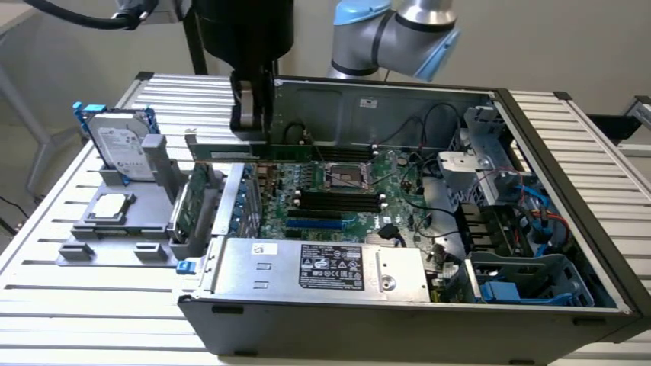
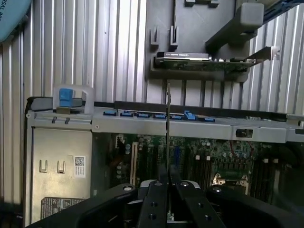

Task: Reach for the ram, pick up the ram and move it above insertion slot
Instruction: 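Pick up the ram and move it above insertion slot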

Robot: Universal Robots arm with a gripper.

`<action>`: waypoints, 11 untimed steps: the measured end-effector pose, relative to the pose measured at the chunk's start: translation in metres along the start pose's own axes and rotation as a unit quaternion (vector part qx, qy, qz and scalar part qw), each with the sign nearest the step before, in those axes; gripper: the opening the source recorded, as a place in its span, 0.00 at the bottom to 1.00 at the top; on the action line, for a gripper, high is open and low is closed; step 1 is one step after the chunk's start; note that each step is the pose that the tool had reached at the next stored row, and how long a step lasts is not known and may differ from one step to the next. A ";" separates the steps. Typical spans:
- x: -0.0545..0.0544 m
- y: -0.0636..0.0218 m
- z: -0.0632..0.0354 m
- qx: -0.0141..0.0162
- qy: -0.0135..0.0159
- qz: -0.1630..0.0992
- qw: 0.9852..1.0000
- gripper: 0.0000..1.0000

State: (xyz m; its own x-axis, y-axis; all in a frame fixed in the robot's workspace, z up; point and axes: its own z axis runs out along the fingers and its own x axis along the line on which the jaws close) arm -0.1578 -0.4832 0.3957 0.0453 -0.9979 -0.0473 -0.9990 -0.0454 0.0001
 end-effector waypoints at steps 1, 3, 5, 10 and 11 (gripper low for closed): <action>-0.001 -0.0046 0.0010 0.000 0.000 0.000 1.000 0.13; -0.005 -0.0135 0.0028 0.000 0.000 0.000 1.000 0.13; -0.008 -0.0218 0.0041 0.000 0.000 0.000 1.000 0.13; -0.018 -0.0404 0.0067 0.000 0.000 0.000 1.000 0.13; -0.020 -0.0441 0.0073 0.000 0.000 0.000 1.000 0.13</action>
State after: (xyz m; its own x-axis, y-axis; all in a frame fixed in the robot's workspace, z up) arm -0.1147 -0.4608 0.3894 0.0454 -0.9978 -0.0473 -0.9990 -0.0455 0.0001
